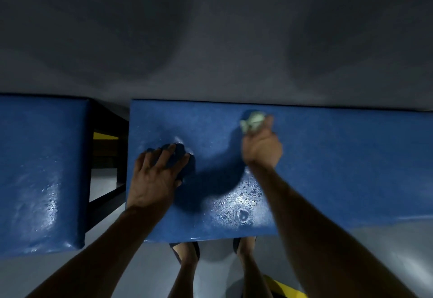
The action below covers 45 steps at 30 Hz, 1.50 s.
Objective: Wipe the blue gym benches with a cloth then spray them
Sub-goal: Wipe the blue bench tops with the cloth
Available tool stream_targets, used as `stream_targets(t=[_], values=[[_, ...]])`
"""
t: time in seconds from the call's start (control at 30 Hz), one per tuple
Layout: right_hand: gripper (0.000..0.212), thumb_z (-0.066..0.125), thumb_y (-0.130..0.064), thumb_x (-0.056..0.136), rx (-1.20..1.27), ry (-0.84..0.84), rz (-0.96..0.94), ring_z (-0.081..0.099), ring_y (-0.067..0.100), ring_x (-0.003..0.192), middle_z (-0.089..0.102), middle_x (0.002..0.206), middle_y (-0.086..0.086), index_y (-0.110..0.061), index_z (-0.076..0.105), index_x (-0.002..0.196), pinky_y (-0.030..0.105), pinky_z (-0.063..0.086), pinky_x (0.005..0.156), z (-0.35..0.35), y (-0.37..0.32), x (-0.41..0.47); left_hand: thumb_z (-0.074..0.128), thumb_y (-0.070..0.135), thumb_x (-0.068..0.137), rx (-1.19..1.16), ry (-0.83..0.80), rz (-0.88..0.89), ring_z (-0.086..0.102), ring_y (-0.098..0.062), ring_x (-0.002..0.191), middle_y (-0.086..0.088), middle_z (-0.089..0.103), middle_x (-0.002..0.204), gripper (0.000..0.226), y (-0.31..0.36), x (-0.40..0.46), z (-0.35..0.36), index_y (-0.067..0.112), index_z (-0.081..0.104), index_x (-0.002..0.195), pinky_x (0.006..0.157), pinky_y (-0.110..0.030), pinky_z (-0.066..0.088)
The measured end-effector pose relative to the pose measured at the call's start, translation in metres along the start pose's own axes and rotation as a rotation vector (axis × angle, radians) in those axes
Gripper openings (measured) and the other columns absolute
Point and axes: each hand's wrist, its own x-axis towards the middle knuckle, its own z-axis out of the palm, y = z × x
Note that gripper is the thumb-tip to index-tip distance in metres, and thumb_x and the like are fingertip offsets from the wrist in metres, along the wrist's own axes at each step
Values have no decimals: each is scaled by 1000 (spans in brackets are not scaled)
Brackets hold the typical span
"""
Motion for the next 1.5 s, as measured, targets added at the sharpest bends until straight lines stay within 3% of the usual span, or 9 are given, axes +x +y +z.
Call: stream_targets(t=[0.13,0.23,0.5,0.8,0.87,1.07,1.13,1.33,1.5], values=[[50,62,-33,79,-76,-192,-671,66,32,62,68,83,8,-17,51,124,32,49,53,14,-40,-60,83,35,66,-12,5,4,48,-37,118,-6,49,142,72,0,2,-1,34,56,133,103,-53,38],[42,55,-37,78,-135,-119,-854,65,30,60,68,83,6,-20,50,116,30,47,48,2,-12,-39,83,36,66,-7,16,18,48,-37,117,-6,49,142,73,-2,3,0,36,53,133,102,-53,38],[40,51,-41,90,-19,-33,166,62,45,92,65,103,22,-16,43,119,44,47,75,-23,78,12,82,36,70,-5,59,24,45,-37,115,-9,50,141,70,-4,0,7,35,54,134,99,-52,40],[45,53,-37,79,-118,-189,-854,64,27,67,67,90,2,-21,57,121,28,46,52,-2,23,-73,82,38,67,-8,55,42,45,-37,114,-9,50,142,73,-4,1,4,35,54,133,99,-53,39],[48,51,-40,79,-181,-139,-771,65,31,66,68,89,5,-20,58,122,30,48,51,-10,54,-42,81,38,68,-13,52,38,45,-38,114,-9,50,142,71,-5,2,3,36,52,133,99,-53,40],[38,51,-33,87,11,-29,135,63,45,86,66,95,19,-14,45,119,40,44,67,-20,79,-21,78,39,72,-12,6,28,46,-38,118,-8,47,145,69,-5,1,4,37,50,135,102,-53,39],[53,47,-39,84,67,-11,70,66,40,80,68,95,16,-15,47,131,39,49,64,-3,47,-52,78,39,73,-23,7,23,46,-37,117,-7,47,145,67,-5,2,3,37,52,134,101,-53,39],[48,54,-39,77,-38,-211,-787,63,26,64,66,91,0,-24,52,123,28,47,52,3,17,-112,79,40,72,-18,15,32,46,-38,117,-8,49,144,66,-4,1,0,34,54,133,100,-54,40],[48,51,-45,85,-174,-83,-332,65,39,69,68,93,12,-18,54,124,38,50,58,-31,109,-42,78,39,73,-11,11,8,46,-38,117,-7,48,145,66,-3,1,2,37,53,134,101,-52,37]])
